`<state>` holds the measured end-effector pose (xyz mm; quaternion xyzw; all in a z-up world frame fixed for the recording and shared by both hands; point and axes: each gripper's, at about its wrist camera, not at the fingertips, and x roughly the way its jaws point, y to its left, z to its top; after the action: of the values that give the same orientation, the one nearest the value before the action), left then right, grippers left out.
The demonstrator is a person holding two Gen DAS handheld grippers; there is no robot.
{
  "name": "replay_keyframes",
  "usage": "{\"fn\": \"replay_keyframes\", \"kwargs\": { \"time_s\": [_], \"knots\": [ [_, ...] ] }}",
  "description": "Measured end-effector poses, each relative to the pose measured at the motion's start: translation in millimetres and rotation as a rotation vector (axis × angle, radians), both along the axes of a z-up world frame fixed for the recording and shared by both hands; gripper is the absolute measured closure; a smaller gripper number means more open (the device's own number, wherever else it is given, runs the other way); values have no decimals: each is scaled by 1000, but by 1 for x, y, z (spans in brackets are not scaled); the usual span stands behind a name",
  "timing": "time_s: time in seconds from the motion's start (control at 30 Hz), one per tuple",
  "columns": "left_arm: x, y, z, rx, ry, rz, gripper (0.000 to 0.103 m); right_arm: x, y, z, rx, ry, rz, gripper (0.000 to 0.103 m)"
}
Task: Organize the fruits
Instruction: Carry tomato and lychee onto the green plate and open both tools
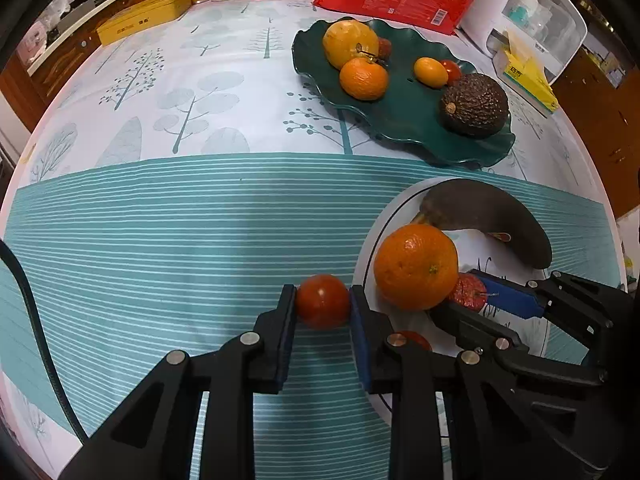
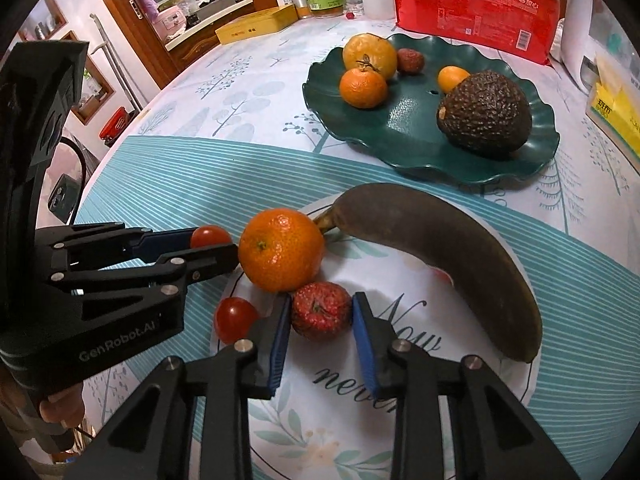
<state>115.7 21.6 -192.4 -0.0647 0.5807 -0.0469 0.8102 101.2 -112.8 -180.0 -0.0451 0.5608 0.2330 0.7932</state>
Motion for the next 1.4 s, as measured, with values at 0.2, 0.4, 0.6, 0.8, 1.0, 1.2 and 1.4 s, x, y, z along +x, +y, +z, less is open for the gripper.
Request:
{"fn": "replay_keyframes", "kwargs": {
  "time_s": [0.2,0.4,0.6,0.8,1.0,1.2,1.4],
  "knots": [
    [-8,2,4,-7,12,20,79,0,0,1,4,0,-1,73],
    [-20,2,19,-12,0,22,80,-9,-5,17,22,-24,-7,73],
    [-33,-8,45,-23,-29,7,80,-23,-16,39,37,-56,-17,73],
    [-38,-23,84,-23,-80,-25,80,-39,-31,76,49,-110,-22,73],
    [-36,-40,136,-7,-135,-72,79,-38,-51,124,57,-178,-34,73],
    [-15,-53,197,64,-223,-130,79,-13,-66,184,52,-266,-47,73],
    [24,-58,254,86,-319,-140,79,29,-79,240,30,-368,-72,73]
  ]
}}
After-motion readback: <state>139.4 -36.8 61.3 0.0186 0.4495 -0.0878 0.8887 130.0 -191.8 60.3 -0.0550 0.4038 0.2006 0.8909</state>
